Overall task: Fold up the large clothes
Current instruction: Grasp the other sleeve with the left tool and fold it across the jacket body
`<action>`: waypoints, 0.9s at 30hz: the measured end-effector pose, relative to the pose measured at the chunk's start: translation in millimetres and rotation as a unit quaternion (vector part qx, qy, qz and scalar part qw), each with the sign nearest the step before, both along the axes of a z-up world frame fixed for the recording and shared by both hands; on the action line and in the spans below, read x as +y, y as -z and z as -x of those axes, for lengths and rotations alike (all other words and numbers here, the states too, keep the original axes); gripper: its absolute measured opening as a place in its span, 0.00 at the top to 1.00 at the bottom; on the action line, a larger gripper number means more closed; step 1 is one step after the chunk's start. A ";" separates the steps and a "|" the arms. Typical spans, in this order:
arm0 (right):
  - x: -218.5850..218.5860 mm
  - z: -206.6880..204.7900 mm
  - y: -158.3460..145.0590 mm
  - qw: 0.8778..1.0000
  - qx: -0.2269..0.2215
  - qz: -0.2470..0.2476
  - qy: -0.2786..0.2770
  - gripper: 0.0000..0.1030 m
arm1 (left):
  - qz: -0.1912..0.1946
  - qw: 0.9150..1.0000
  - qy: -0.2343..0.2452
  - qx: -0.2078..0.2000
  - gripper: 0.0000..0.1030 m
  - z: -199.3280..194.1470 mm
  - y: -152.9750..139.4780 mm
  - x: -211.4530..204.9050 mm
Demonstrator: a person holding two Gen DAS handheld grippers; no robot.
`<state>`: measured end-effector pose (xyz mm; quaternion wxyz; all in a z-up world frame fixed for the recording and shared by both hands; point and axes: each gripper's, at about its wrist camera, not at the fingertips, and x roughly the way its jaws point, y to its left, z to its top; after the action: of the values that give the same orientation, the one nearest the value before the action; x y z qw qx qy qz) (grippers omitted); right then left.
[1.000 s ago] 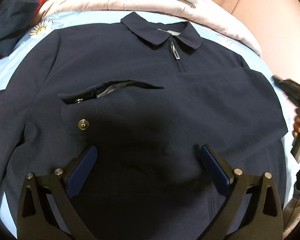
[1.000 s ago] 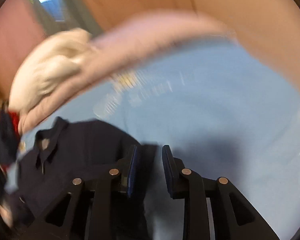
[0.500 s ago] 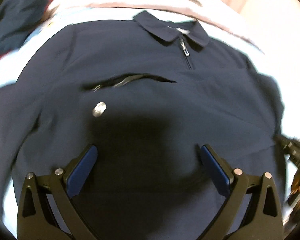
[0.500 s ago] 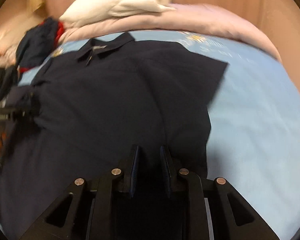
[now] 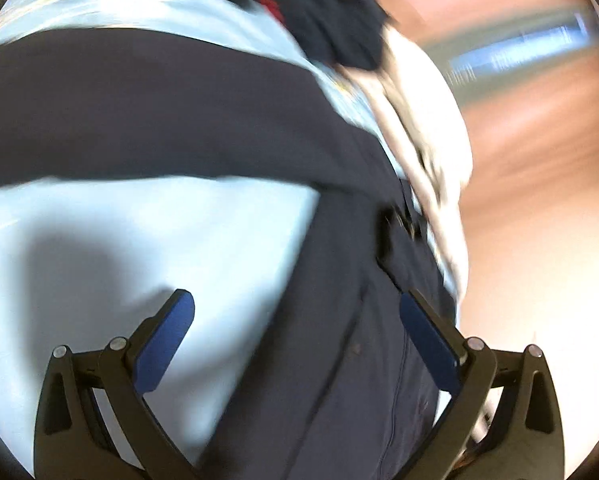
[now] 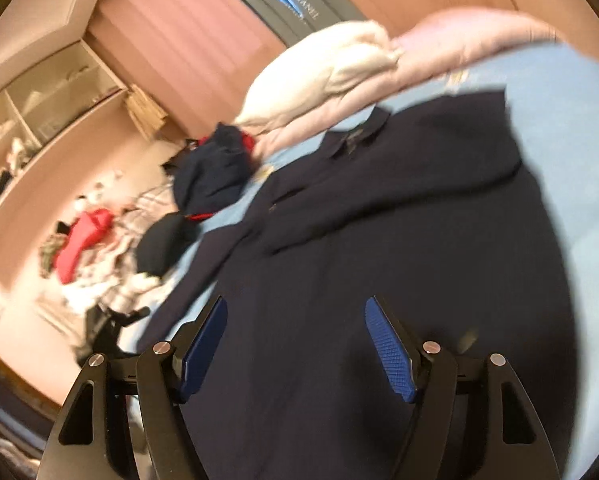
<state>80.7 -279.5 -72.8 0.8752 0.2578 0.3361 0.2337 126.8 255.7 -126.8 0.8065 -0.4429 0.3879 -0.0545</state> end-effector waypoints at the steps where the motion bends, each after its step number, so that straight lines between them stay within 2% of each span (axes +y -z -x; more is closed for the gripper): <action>1: 8.9 -1.6 3.3 1.000 0.006 -0.003 -0.006 0.30 | 0.023 1.000 -0.016 -0.001 0.01 11.9 4.6 13.1; 4: 27.8 1.0 3.7 0.999 0.019 -0.009 -0.033 0.30 | 0.072 0.995 -0.063 -0.013 0.01 37.8 13.3 44.5; 6: 36.3 -2.9 -1.9 0.999 0.015 0.002 -0.038 0.30 | 0.086 0.992 -0.085 -0.027 0.01 50.3 12.2 54.7; 9: 44.7 2.7 -9.5 0.999 0.012 -0.002 -0.050 0.30 | 0.094 0.990 -0.104 -0.025 0.02 49.9 13.7 66.2; 11: 44.2 19.7 -8.6 0.998 0.007 -0.002 -0.054 0.30 | 0.109 0.987 -0.114 -0.022 0.02 51.9 15.9 76.4; 15: 48.4 19.8 -8.5 0.998 0.006 0.013 -0.054 0.30 | 0.091 0.984 -0.150 -0.010 0.04 34.8 20.4 89.4; 18: 49.7 17.8 -7.0 0.999 0.012 0.017 -0.048 0.30 | 0.080 0.981 -0.175 -0.021 0.06 22.6 18.3 101.3; 20: 49.4 18.5 -6.1 0.999 0.015 0.021 -0.041 0.30 | 0.076 0.978 -0.193 -0.007 0.13 14.7 22.5 107.4; 22: 48.7 16.6 -4.3 0.999 0.020 0.020 -0.038 0.30 | 0.074 0.974 -0.213 0.006 0.36 10.6 28.4 115.9; 23: 49.5 15.7 -3.2 0.999 0.023 0.021 -0.037 0.30 | 0.068 0.972 -0.223 0.012 0.43 9.4 29.7 118.4; 25: 52.0 12.4 -1.2 0.999 0.028 0.026 -0.039 0.30 | 0.050 0.970 -0.236 0.024 0.66 7.7 31.1 122.6; 27: 55.0 10.7 -0.2 0.998 0.030 0.031 -0.043 0.30 | 0.027 0.970 -0.241 0.034 0.77 7.5 30.9 125.1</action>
<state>70.0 -224.5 -72.7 0.8613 0.2232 0.3804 0.2523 119.3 380.8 -157.7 0.7698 -0.5465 0.2955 0.1463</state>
